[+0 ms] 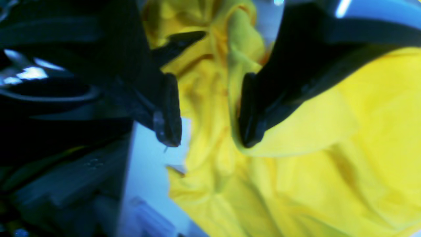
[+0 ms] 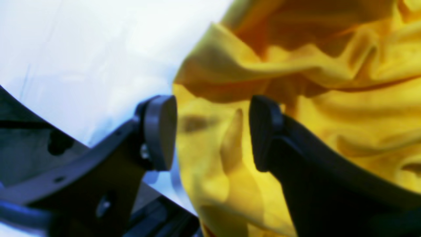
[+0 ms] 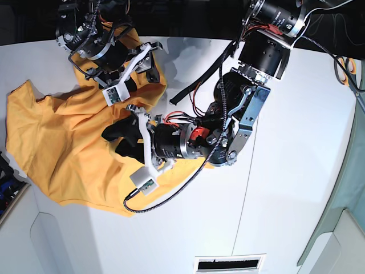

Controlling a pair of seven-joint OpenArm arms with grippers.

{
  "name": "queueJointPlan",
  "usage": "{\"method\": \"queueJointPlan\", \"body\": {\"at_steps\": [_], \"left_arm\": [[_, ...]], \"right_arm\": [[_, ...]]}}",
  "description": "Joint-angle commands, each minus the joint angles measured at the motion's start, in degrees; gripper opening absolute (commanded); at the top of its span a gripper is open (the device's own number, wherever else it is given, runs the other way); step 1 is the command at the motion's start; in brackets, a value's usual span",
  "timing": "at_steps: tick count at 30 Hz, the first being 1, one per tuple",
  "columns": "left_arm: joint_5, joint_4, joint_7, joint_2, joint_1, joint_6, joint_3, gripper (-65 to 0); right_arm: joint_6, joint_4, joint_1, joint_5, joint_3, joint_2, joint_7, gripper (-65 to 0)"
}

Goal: Layout the t-shirt on the table in an organized manner, then fold the t-shirt properly
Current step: 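Drag the held fabric with the left gripper across toward the right gripper, then lift the shirt edge with the right gripper and pull it back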

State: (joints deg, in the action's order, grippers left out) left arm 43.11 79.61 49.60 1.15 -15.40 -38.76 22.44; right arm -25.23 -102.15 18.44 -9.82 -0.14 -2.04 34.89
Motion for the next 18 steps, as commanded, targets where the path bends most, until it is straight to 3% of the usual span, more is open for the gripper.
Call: {"method": "queueJointPlan", "body": {"at_steps": [1, 6, 9, 12, 18], "left_arm": [[3.30, 1.18, 0.13, 0.57, -1.27, -1.24, -0.59, -33.5], [7.39, 1.18, 10.93, 0.39, -1.27, -1.24, -2.78, -33.4], [13.79, 1.18, 16.52, -2.12, -0.94, -1.24, -2.80, -33.4], [16.02, 1.18, 21.05, -5.01, -0.90, -1.24, -2.80, -33.4], [16.04, 1.18, 19.23, -13.11, -0.92, -1.24, -2.86, -33.4]], "right_arm": [[-0.02, -0.96, -0.17, -1.51, 0.02, 0.02, -1.53, -30.3], [-0.04, -0.96, -0.15, -2.14, 0.02, 0.02, -1.44, -30.3], [-0.04, -0.96, -0.15, -2.16, 0.00, 0.02, -1.44, -30.3], [-0.04, -0.96, -0.13, -2.14, 0.02, 0.02, -1.07, -30.3], [-0.04, -0.96, 0.09, -2.14, 0.02, 0.33, -0.39, -30.3]]}}
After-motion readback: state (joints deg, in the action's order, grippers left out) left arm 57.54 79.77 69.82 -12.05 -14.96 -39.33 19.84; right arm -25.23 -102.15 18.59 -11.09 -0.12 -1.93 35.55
